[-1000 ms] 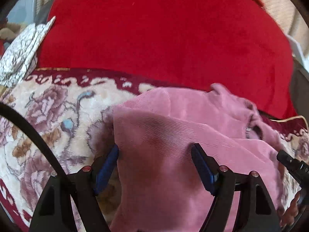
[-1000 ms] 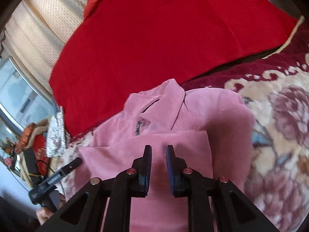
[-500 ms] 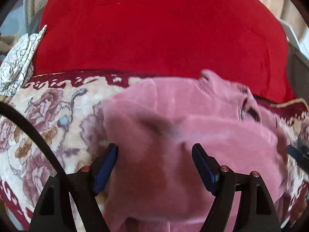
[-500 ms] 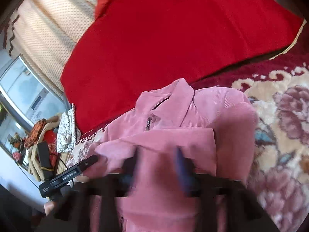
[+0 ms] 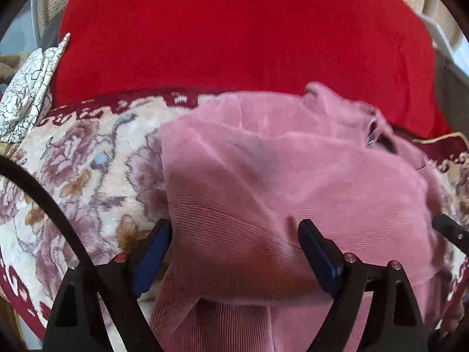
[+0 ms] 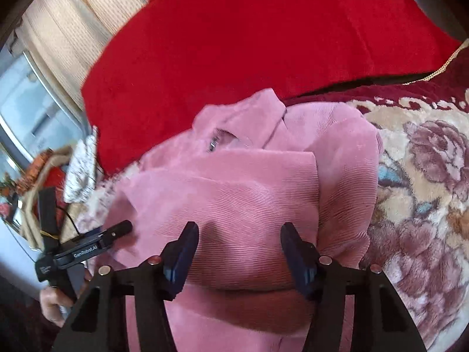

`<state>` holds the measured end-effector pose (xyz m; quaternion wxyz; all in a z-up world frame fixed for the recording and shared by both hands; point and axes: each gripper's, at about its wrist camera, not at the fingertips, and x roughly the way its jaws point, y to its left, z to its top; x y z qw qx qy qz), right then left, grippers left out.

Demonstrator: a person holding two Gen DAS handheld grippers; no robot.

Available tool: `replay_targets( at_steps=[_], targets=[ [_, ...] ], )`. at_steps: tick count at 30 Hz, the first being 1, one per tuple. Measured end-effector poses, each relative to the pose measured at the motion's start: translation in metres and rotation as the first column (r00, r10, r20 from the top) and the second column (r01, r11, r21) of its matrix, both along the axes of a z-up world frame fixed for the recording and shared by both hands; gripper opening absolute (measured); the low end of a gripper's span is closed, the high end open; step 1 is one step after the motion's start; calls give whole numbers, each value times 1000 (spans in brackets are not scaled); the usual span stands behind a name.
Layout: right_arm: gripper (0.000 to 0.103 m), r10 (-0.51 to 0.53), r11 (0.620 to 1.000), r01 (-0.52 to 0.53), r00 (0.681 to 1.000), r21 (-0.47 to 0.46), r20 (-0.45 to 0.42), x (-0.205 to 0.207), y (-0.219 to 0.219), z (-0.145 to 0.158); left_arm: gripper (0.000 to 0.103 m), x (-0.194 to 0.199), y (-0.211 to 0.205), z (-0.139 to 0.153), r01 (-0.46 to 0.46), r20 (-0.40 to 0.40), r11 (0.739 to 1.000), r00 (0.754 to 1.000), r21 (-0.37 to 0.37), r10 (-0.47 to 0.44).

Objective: Fold large clothes

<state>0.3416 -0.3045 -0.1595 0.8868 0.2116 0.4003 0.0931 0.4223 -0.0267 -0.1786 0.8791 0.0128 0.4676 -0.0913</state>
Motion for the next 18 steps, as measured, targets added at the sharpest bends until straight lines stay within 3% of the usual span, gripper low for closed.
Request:
replay_targets(
  at_steps=[4,6,9,11,18],
  targets=[
    [61,46,999,-46,997,0,56,-15,6,7,88,-19,-3,10,61,63,998,996,35,-63],
    [61,85,996,-85,996,-19,39,-17,14,2,88,-24,-7,1,102,25,993,994,64,-104],
    [62,133,986,-138,990,-92,-56,-10,27,-18,88,-19,-9,-24,151,-65,983,987,103,-145],
    [62,127,986,-130,991,-108,-30,-16,28,-12,88,-22,-4,-19,152,-51,984,988,89,-148],
    [63,102,994,-104,993,26,63,-67,-4,-1,88,-57,29,20,122,69,992,990,18,-123]
  ],
)
